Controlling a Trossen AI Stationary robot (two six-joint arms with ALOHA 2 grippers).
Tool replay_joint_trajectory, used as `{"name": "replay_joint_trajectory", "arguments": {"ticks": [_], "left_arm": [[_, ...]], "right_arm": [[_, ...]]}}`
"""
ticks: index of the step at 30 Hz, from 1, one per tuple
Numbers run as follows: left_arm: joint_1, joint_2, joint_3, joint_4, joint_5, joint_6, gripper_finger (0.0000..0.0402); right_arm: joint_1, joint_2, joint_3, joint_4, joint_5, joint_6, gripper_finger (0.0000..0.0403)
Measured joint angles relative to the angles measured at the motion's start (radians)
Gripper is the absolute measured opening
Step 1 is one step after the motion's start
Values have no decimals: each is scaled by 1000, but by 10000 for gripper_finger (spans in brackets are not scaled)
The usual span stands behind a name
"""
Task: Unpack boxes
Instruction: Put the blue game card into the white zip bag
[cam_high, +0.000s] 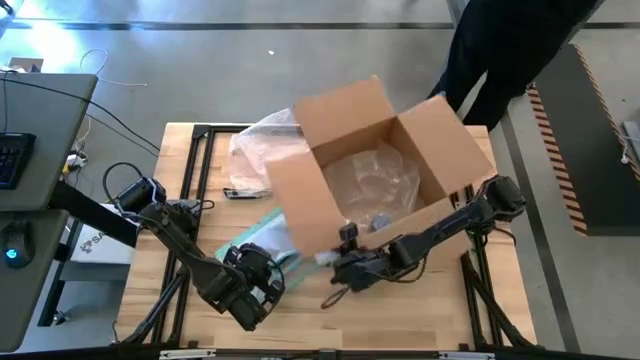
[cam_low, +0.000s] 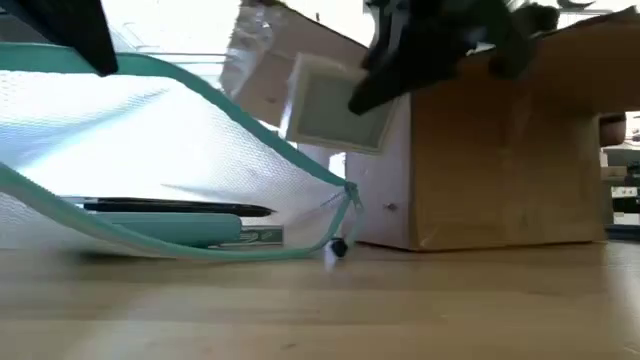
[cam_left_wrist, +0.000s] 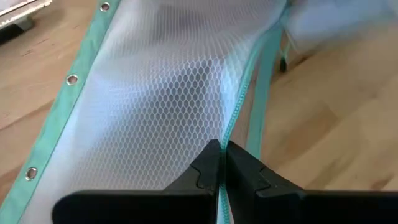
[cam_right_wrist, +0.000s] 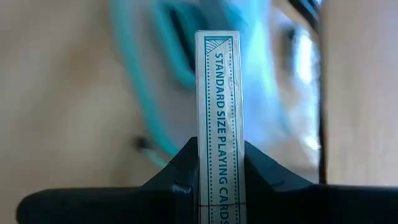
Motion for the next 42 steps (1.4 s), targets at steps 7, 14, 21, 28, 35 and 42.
{"name": "replay_joint_trajectory", "arguments": {"ticks": [7, 14, 21, 28, 35, 42], "left_arm": [[-32, 1, 0, -1, -18, -25, 0], [-41, 6, 0, 34, -42, -18, 0], [-49, 6, 0, 62, 14, 31, 0], [-56, 6, 0, 62, 22, 89, 0], [-54, 5, 0, 67, 90, 125, 0], [-65, 5, -1, 35, 113, 56, 0]], "right_arm": [[39, -17, 22, 90, -112, -14, 48], [103, 61, 8, 409, -201, -79, 48], [17, 310, 81, 748, -114, -300, 48], [-39, 567, 380, 741, -50, -513, 51], [-57, 761, 678, 670, -116, -559, 93], [-70, 769, 736, 534, -175, -434, 153]]}}
